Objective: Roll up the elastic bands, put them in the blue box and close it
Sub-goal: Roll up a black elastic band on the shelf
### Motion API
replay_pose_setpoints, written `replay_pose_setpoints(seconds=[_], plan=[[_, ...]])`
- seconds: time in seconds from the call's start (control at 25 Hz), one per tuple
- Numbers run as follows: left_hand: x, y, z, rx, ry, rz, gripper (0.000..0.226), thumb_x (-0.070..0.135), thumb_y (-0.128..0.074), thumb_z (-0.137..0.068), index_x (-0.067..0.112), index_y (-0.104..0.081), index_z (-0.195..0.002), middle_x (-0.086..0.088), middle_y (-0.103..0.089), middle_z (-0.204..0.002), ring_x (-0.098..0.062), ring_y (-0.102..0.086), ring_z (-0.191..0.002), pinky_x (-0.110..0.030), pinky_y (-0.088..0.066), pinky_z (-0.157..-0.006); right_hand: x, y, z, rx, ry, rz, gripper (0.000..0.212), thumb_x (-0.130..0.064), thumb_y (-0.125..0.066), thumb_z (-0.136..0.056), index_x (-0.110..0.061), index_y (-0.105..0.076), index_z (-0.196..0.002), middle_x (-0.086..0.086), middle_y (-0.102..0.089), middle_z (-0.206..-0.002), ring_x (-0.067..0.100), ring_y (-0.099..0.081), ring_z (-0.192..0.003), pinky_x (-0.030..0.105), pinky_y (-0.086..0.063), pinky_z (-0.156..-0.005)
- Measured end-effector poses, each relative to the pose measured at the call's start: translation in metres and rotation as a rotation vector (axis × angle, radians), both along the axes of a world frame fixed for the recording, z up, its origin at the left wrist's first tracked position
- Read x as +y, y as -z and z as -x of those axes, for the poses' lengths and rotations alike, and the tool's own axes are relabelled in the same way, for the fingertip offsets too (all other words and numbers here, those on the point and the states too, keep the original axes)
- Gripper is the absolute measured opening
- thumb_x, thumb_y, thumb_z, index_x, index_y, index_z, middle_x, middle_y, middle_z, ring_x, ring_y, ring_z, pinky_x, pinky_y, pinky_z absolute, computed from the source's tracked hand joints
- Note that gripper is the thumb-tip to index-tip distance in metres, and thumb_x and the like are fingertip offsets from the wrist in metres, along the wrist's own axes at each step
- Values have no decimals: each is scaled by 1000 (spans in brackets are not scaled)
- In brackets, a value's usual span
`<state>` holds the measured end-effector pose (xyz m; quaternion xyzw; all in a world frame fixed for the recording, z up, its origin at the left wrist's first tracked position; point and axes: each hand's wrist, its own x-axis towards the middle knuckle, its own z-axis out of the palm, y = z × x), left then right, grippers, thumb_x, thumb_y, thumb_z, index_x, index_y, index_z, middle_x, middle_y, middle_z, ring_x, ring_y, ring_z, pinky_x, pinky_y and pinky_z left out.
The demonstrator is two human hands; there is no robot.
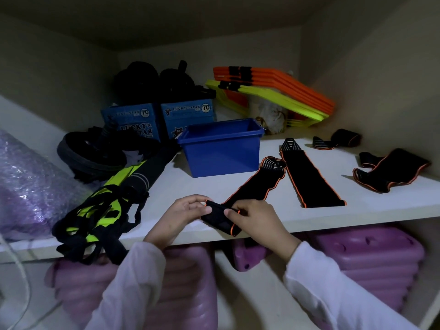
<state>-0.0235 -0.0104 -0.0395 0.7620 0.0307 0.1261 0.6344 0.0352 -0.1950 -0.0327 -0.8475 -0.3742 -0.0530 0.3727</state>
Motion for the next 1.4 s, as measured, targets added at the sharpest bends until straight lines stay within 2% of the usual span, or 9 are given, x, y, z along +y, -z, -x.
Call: replay_pose_setpoints(seconds=[0.12, 0.32, 0.52, 0.72, 0.92, 1.04, 1.16, 1.24, 1.4], plan=[[-3, 0, 1, -3, 0, 2, 15, 1, -64, -81, 13, -67, -88, 4, -69, -61, -9, -67, -65, -13, -53, -68, 2, -1, 1, 32, 17, 10, 31, -37, -52, -89, -10, -66, -83, 1, -57, -70, 17, -51, -71, 15, -28, -54], [-1, -3, 4, 2, 46, -19, 16, -2, -60, -82, 12, -65, -89, 6, -66, -56, -7, -65, -59, -13, -52, -66, 3, 2, 3, 195, 10, -86, 23, -28, -61, -83, -7, -64, -73, 3, -60, -71, 16, -54, -72, 27, -34, -65], [1, -4, 3, 38, 75, -43, 17, -2, -58, -84, 13, -64, -87, 6, -66, -57, -7, -64, -58, -13, -50, -65, 6, -6, 2, 301, 17, -115, 24, -19, -64, -78, -23, -54, -57, -9, -54, -60, 7, -49, -65, 22, -35, -64], [1, -4, -3, 98, 73, -100, 14, 13, -69, -77, 23, -67, -86, -9, -60, -75, -11, -57, -68, -20, -41, -69, 5, -5, 2, 317, -13, -145, 19, -10, -63, -80, -29, -61, -79, -11, -58, -67, 5, -54, -69, 17, -38, -68], [0, -6, -3, 102, 75, -130, 11, 17, -70, -74, 25, -65, -80, -10, -57, -70, -12, -53, -63, -22, -36, -65, 2, 3, 6, 220, -10, -163, 9, -17, -64, -83, -21, -67, -91, -6, -63, -76, 8, -57, -75, 7, -38, -64], [-1, -7, -3, 90, 54, -156, 5, 23, -67, -69, 25, -68, -73, -15, -52, -74, -21, -49, -74, -29, -36, -74, 2, 2, 13, 119, -20, -93, 31, -37, -69, -78, -19, -64, -103, -6, -67, -91, 10, -61, -87, 10, -39, -68], [1, -7, -5, 96, 59, -172, 7, 24, -65, -70, 24, -71, -74, -15, -54, -78, -22, -51, -78, -32, -39, -80, 5, 3, 20, -30, -11, 137, 59, -48, -70, -72, -19, -53, -120, -1, -59, -112, 17, -57, -102, 23, -41, -80], [2, -5, -6, 97, 73, -181, 8, 25, -66, -71, 25, -71, -77, -14, -52, -79, -21, -49, -79, -31, -38, -80, 8, 4, 22, -112, 8, 208, 60, -45, -67, -77, -18, -48, -126, 3, -55, -117, 21, -55, -107, 26, -39, -83], [0, -4, -2, 107, 120, -154, 16, 19, -72, -75, 25, -72, -90, -14, -59, -89, -23, -56, -85, -26, -44, -82, 4, 3, 14, -60, -4, 114, 50, -35, -65, -80, -17, -53, -125, 4, -58, -117, 20, -56, -106, 22, -36, -78]])
